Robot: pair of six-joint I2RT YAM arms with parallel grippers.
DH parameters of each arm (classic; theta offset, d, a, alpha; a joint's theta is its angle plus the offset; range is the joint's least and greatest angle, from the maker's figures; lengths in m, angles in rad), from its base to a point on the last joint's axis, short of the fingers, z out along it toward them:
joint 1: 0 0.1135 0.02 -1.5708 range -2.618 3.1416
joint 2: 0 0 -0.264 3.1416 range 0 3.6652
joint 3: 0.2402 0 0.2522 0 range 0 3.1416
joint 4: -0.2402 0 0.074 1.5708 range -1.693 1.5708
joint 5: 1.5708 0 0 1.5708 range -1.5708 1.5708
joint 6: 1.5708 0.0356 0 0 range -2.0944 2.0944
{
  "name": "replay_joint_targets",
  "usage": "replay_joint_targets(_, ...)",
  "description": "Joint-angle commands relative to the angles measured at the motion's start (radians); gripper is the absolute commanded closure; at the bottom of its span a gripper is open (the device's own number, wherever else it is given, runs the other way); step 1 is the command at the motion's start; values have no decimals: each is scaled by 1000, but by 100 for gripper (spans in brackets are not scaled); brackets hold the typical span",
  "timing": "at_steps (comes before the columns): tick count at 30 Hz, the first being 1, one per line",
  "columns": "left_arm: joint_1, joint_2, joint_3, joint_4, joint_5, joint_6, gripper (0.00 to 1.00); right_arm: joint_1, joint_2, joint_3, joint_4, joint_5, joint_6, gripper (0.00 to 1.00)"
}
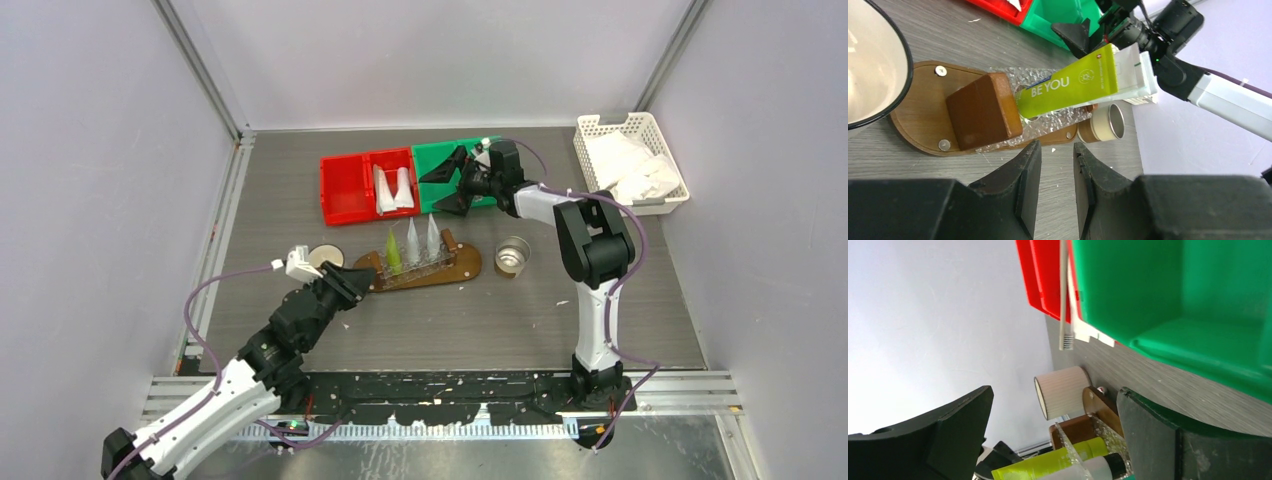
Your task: Prepare toiletry sets of a toothbrush and toothpaste on the tray
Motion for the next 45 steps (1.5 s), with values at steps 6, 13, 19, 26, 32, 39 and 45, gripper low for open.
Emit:
replay_joint_targets(6, -4, 40, -48, 65, -146, -76, 70, 16, -95, -68, 114, -48, 45, 0)
replay_joint_targets(13, -4, 114, -50, 107, -175, -72, 70, 15, -152, -132, 101, -40, 21, 0)
replay_joint_targets(19, -4, 239, -37, 199, -172, -70, 70, 14, -197, -169, 96, -46, 16, 0)
replay_joint_targets(26, -4, 344, -4, 241, -202, -60, 70, 15, -232, -213, 105, -60, 20, 0)
replay_joint_targets(32, -4, 321, 10, 194, -235, -55, 70, 16, -249, -257, 155, -75, 47, 0)
replay_joint_targets(39, -4, 328, 35, 162, -263, -29, 70, 24, -263, -296, 186, -83, 54, 0)
replay_joint_targets(45, -4, 405, 63, 187, -253, -26, 70, 27, -281, -328, 197, -87, 54, 0)
